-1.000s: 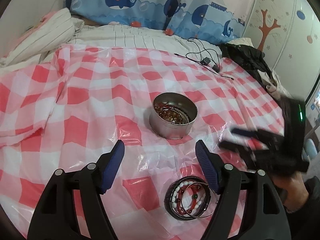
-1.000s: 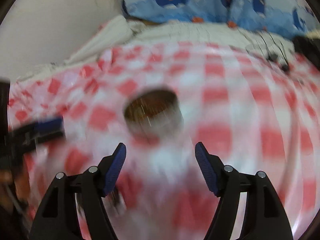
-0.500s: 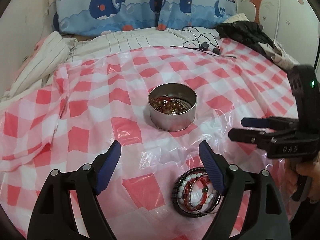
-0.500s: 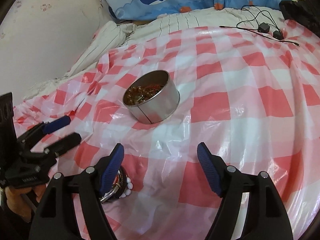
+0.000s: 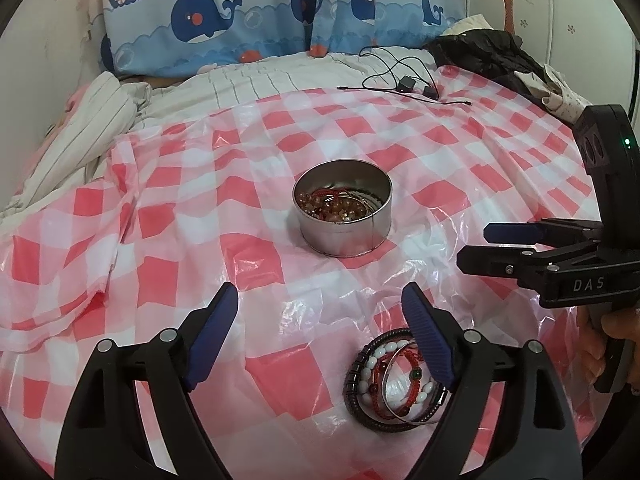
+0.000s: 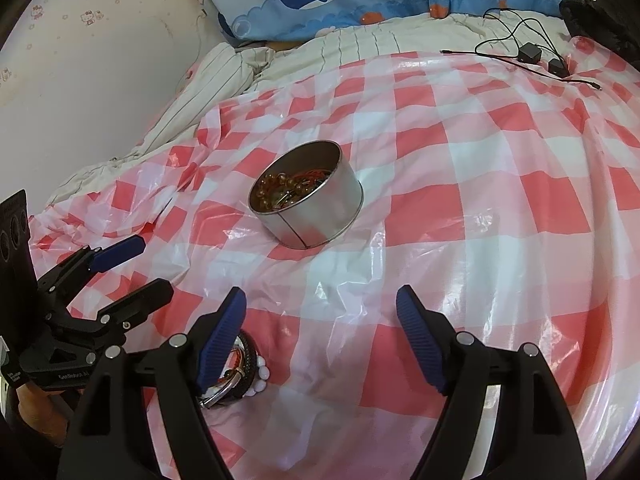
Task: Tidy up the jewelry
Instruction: 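Move both grippers back over the remaining bracelets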
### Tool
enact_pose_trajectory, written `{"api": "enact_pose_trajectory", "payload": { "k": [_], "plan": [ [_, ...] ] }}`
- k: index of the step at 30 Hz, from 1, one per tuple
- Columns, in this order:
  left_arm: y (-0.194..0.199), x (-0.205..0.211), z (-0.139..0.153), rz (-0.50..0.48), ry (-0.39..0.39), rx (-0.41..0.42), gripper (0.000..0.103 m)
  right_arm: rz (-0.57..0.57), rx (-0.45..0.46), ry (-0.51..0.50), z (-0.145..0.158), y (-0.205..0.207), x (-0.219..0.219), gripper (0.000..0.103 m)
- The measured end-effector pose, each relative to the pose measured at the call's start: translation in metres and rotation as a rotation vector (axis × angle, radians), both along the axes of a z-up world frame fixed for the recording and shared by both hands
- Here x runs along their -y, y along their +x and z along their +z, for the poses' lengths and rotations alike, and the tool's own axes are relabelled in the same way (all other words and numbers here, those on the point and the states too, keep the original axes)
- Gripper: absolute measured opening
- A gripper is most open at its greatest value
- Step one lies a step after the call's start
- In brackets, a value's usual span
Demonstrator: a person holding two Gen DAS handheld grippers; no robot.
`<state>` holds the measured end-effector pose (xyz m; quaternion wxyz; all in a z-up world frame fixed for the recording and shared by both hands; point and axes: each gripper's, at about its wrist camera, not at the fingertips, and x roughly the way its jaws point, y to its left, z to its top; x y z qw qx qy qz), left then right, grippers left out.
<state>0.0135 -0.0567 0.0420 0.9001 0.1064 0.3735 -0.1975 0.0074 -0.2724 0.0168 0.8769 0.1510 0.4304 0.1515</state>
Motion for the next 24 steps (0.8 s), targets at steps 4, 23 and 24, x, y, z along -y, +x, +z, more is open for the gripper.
{"api": "enact_pose_trajectory", "payload": {
  "k": [4,23,24],
  "plan": [
    [0.003,-0.005,0.0,-0.027,-0.061,-0.05,0.082,0.003,0.001,0.0,0.0,0.0,-0.001,0.075],
    [-0.009,0.018,-0.021,-0.253,-0.025,-0.153,0.063,-0.021,-0.019,0.073,0.001,0.0,0.014,0.075],
    [-0.015,0.021,-0.019,-0.289,-0.02,-0.144,0.063,-0.023,-0.019,0.075,0.001,0.0,0.015,0.075]
  ]
}}
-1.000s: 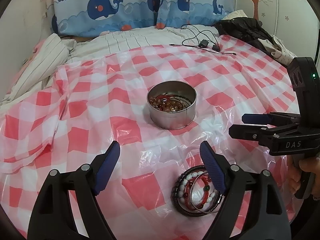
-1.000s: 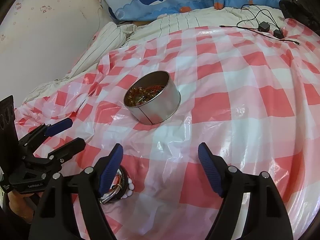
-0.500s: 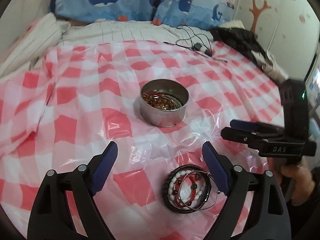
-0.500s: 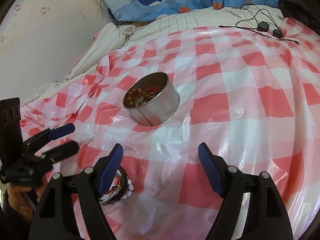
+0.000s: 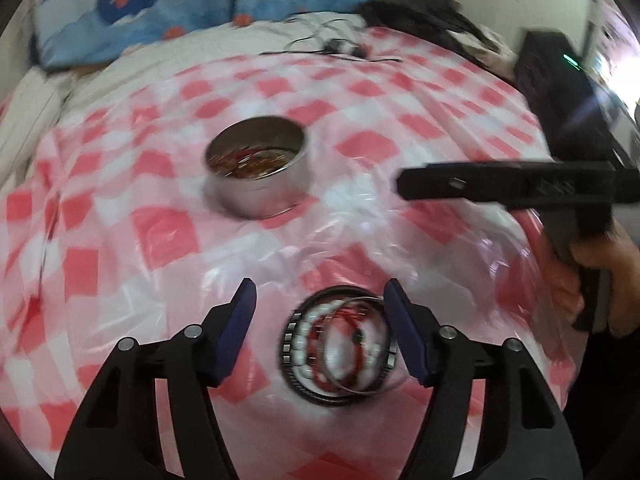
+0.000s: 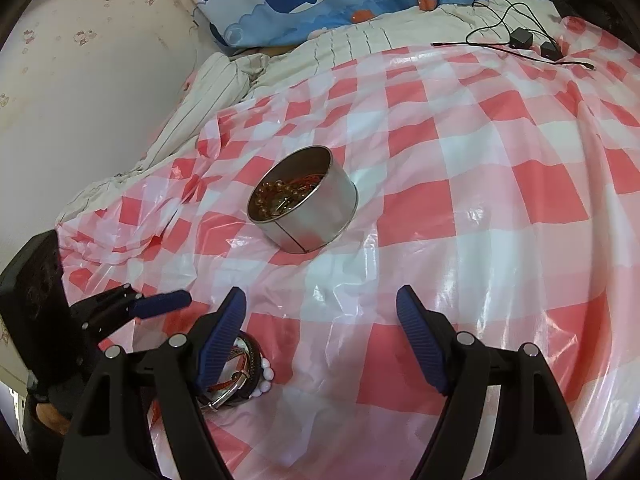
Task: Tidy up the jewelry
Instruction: 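Move both grippers back over the remaining bracelets, then grasp a silver bangle with the left gripper while the right grasps the black bracelet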
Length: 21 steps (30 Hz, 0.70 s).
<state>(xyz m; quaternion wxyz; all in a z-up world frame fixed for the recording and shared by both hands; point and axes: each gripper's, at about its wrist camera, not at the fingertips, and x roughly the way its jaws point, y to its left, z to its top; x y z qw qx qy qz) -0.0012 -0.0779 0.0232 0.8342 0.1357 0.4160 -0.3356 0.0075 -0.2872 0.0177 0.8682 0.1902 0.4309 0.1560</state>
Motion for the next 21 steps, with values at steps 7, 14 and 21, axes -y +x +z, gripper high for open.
{"api": "enact_pose_trajectory", "payload": {
  "k": [7,14,21],
  "plan": [
    [-0.031,0.028,-0.007,-0.196,0.056,-0.021,0.059,0.006,-0.003,0.006,0.0,-0.001,0.001,0.075],
    [-0.017,0.005,-0.004,-0.16,-0.028,-0.143,0.007,0.051,-0.011,-0.024,0.0,-0.003,-0.008,0.075],
    [0.003,-0.042,0.021,-0.017,-0.242,-0.153,0.006,0.117,-0.042,-0.057,-0.009,-0.001,-0.025,0.075]
  ]
}}
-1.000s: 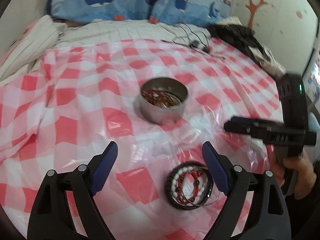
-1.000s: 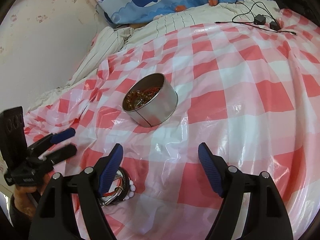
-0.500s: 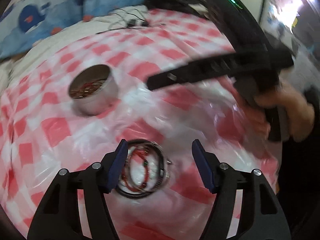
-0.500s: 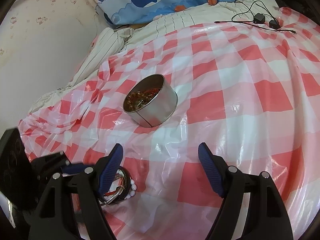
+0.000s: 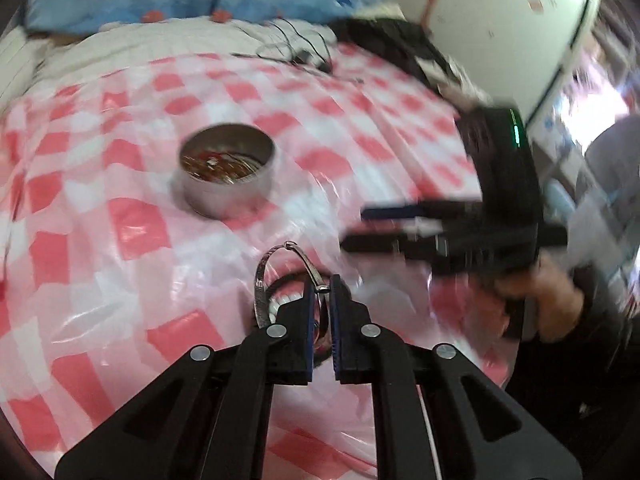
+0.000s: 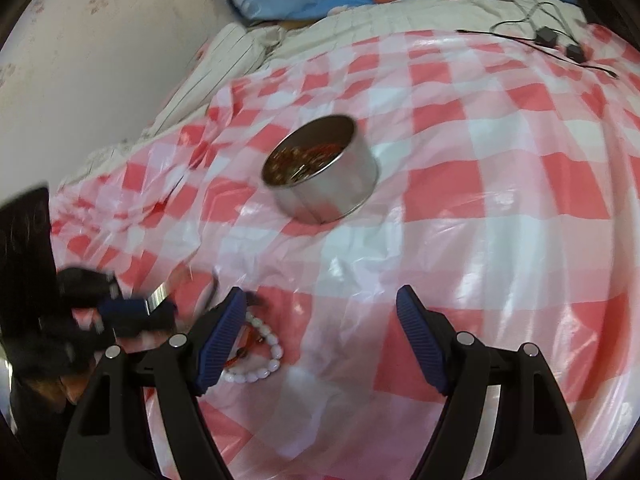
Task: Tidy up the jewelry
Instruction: 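Grasp a silver bangle with the left gripper while the right grasps the black bracelet, then lower both grippers over the tin and open them to drop the bracelets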
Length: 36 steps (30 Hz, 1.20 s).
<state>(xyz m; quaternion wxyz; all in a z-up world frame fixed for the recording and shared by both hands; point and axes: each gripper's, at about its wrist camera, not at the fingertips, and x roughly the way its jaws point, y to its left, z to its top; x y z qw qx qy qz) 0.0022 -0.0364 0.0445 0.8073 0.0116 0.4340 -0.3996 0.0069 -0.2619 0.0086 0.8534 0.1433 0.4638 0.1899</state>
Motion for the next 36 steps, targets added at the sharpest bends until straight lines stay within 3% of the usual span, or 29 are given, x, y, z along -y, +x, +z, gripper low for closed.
{"api": "enact_pose_trajectory", "payload": {
  "k": [3,9,10,11,15,24,29,36],
  "plan": [
    [0.005,-0.008,0.005,0.045,-0.042,-0.003,0.006,0.058,0.007,-0.047,-0.002,-0.002,-0.017,0.075],
    [0.016,-0.009,0.007,0.078,-0.05,0.007,0.006,0.105,0.022,-0.133,-0.006,-0.007,-0.035,0.074],
    [0.017,-0.009,0.007,0.085,-0.047,0.01,0.006,0.116,0.023,-0.164,-0.008,-0.008,-0.039,0.065],
    [0.018,-0.009,0.006,0.091,-0.046,0.013,0.006,0.129,0.022,-0.18,-0.011,-0.008,-0.044,0.043],
    [0.021,-0.013,0.007,0.12,-0.051,0.015,0.006,0.186,0.026,-0.263,-0.021,-0.009,-0.064,0.008],
    [0.022,-0.01,0.017,0.152,-0.02,0.093,0.006,0.085,0.091,0.04,0.014,-0.004,-0.016,0.008],
    [0.037,0.006,0.027,0.163,-0.002,0.135,0.006,-0.028,0.168,0.024,0.038,0.009,0.006,0.008],
    [0.079,0.047,0.033,0.126,0.007,0.158,0.006,-0.097,0.239,-0.132,0.058,0.046,0.017,0.008]
  ]
}}
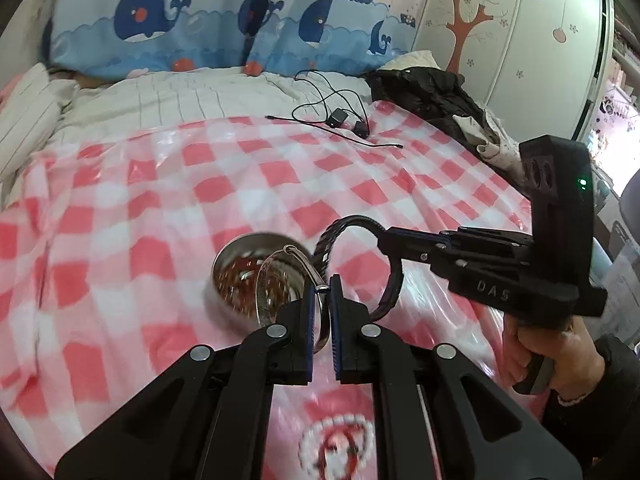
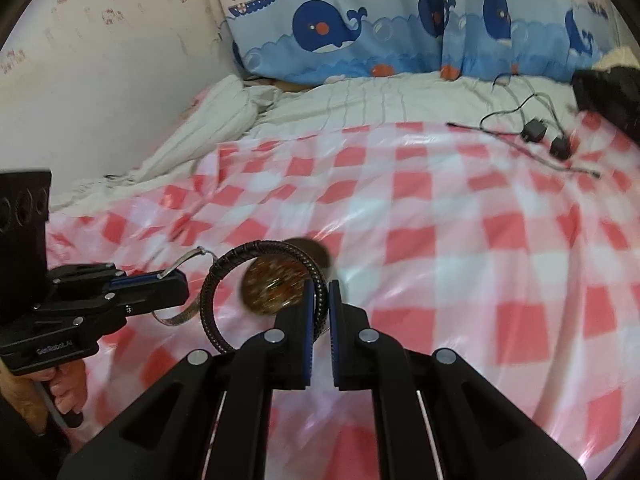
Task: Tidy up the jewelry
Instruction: 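Lower both grippers over the tin and open them to drop the bracelets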
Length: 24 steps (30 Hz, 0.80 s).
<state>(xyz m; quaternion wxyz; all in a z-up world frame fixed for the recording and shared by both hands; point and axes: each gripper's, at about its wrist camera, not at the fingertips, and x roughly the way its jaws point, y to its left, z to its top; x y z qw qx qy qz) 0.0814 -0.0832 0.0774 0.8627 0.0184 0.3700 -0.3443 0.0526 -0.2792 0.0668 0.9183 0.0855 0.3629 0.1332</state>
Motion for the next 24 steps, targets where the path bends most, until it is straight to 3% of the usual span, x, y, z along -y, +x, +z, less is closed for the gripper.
{"api": "enact_pose_trajectory", "payload": {
  "k": [6,7,9,12,16,19,22,24],
  "plan": [
    [0.033,0.013,-0.02,0.045,0.061,-0.001,0.009,-0.02,0.004,-0.101,-0.006,0.028,-0.006,0.008],
    [0.042,0.014,-0.03,0.049,0.076,-0.033,0.013,-0.026,0.007,-0.127,-0.007,0.032,-0.009,0.008],
    [0.053,0.012,-0.042,0.062,0.1,-0.094,0.038,-0.034,0.009,-0.19,-0.011,0.044,-0.016,0.008],
    [0.051,-0.003,-0.042,0.064,0.053,-0.103,0.048,-0.027,0.004,-0.218,-0.016,0.056,-0.021,0.008],
    [0.047,-0.028,-0.031,0.117,0.017,-0.094,0.052,0.006,-0.001,-0.217,-0.016,0.061,-0.033,0.008],
    [0.038,-0.036,-0.026,0.122,0.033,-0.093,0.052,0.057,-0.026,-0.218,-0.022,0.065,-0.05,0.009],
    [0.016,-0.041,-0.028,0.108,0.052,-0.098,0.052,0.051,-0.034,-0.235,-0.028,0.063,-0.057,0.041],
    [-0.004,-0.04,-0.032,0.087,0.081,-0.093,0.052,0.039,-0.013,-0.225,-0.022,0.057,-0.053,0.041]
  ]
}}
